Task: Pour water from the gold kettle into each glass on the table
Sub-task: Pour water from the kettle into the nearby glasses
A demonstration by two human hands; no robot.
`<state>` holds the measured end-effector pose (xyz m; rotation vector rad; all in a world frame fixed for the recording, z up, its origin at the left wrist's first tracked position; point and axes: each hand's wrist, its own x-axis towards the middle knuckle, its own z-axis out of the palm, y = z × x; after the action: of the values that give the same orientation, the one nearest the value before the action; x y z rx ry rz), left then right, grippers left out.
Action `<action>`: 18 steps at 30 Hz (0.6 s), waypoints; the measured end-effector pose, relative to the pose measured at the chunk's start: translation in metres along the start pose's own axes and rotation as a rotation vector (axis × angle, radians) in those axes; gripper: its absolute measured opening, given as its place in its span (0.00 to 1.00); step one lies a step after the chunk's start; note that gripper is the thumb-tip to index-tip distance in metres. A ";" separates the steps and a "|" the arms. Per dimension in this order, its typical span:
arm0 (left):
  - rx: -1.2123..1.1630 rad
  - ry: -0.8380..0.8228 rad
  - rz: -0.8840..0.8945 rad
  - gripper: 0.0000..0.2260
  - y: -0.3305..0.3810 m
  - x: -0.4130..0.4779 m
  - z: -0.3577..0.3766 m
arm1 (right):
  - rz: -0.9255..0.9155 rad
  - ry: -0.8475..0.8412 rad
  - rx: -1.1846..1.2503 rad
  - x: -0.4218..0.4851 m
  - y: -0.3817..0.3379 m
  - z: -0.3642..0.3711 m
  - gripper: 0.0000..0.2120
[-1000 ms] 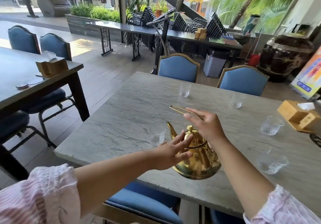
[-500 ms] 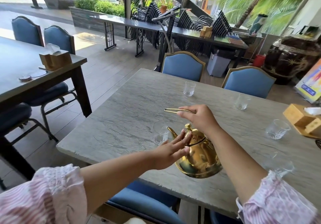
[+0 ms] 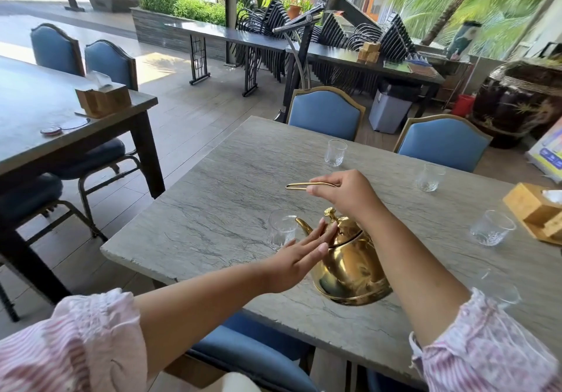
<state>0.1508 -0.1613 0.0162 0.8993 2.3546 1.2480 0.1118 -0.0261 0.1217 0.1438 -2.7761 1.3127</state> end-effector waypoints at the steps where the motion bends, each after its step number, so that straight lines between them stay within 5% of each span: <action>1: -0.008 0.006 0.010 0.18 0.001 0.000 0.001 | -0.002 -0.002 -0.001 0.000 -0.001 -0.002 0.14; 18: -0.090 0.075 0.053 0.18 0.015 0.006 0.006 | -0.030 -0.048 -0.059 0.004 -0.014 -0.015 0.15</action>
<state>0.1552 -0.1477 0.0256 0.9066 2.3241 1.4196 0.1099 -0.0233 0.1421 0.2149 -2.8371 1.2360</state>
